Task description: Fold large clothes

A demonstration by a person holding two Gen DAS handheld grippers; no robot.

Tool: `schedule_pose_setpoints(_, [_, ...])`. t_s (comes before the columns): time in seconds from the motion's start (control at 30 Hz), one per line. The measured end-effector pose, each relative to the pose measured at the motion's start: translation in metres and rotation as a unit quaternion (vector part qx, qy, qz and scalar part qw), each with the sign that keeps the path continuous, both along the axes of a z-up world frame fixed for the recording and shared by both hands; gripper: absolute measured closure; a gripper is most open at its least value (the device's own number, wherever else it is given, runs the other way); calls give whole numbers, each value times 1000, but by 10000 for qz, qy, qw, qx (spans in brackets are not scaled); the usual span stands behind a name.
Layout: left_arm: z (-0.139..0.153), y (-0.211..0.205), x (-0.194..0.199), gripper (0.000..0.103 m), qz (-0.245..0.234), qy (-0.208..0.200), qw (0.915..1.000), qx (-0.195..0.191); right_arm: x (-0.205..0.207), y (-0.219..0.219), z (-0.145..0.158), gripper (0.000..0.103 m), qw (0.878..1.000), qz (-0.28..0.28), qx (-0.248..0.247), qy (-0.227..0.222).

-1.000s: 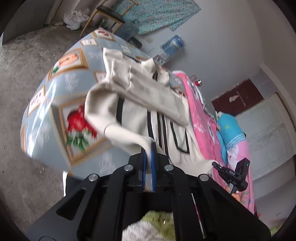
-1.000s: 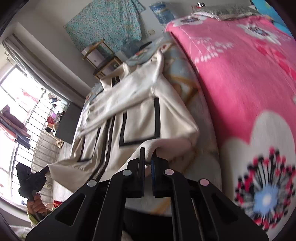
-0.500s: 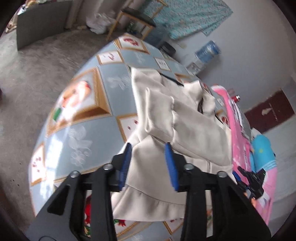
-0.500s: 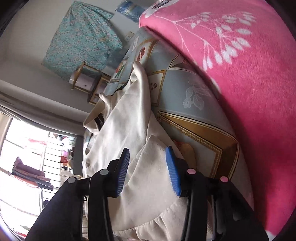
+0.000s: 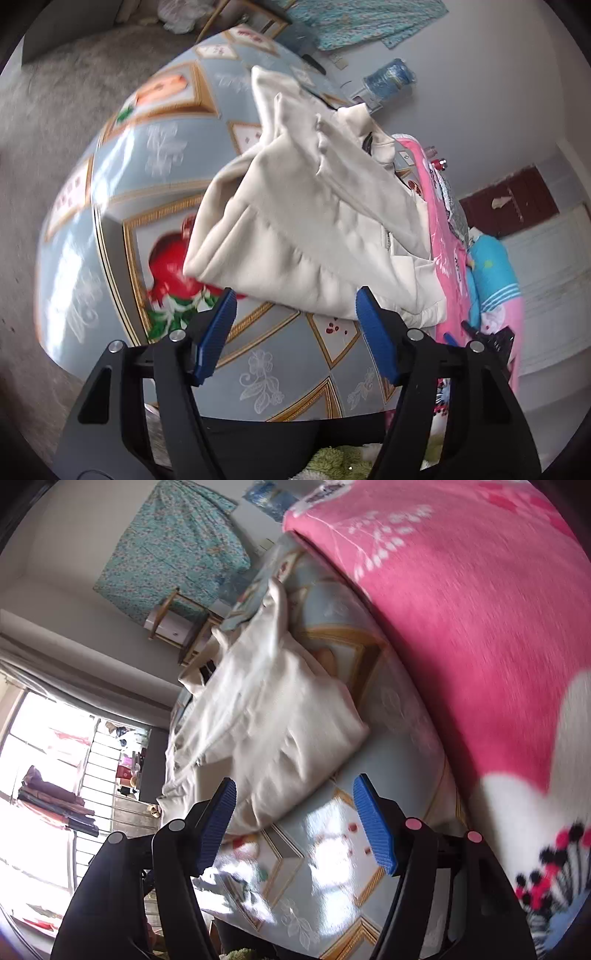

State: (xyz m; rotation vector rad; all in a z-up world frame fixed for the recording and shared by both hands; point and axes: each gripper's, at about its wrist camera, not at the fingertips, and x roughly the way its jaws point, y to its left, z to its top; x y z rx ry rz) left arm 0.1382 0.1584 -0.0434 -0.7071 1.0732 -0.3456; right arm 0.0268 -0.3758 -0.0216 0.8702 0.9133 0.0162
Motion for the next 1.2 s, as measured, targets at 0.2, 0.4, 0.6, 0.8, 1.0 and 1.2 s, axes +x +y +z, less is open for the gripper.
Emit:
schedule_pose_setpoints(0.2, [-29, 13, 4, 39, 884, 330, 9949, -367, 15, 4, -20, 38, 9997, -176, -65, 180])
schedule_pose_setpoints(0.4, [-29, 7, 7, 40, 1403, 100, 9894, -352, 39, -3, -30, 38, 9980, -624, 55, -42])
schedule_pose_setpoints(0.6, [-16, -20, 13, 82, 1411, -233, 9837, 1087, 56, 4, -31, 62, 9954, -927, -220, -99])
schedule_pose_setpoints(0.8, [47, -59, -8, 95, 754, -1604, 9483, 2632, 52, 24, 17, 87, 9911, -801, -980, -403])
schedule_pose_setpoints(1.0, [96, -55, -37, 96, 491, -2128, 9331, 2856, 17, 24, 53, 90, 9915, -730, -772, -748])
schedule_pose_setpoints(1.2, [70, -15, -58, 93, 216, -1274, 9602, 2475, -23, 20, 28, 87, 9981, -321, -451, -283])
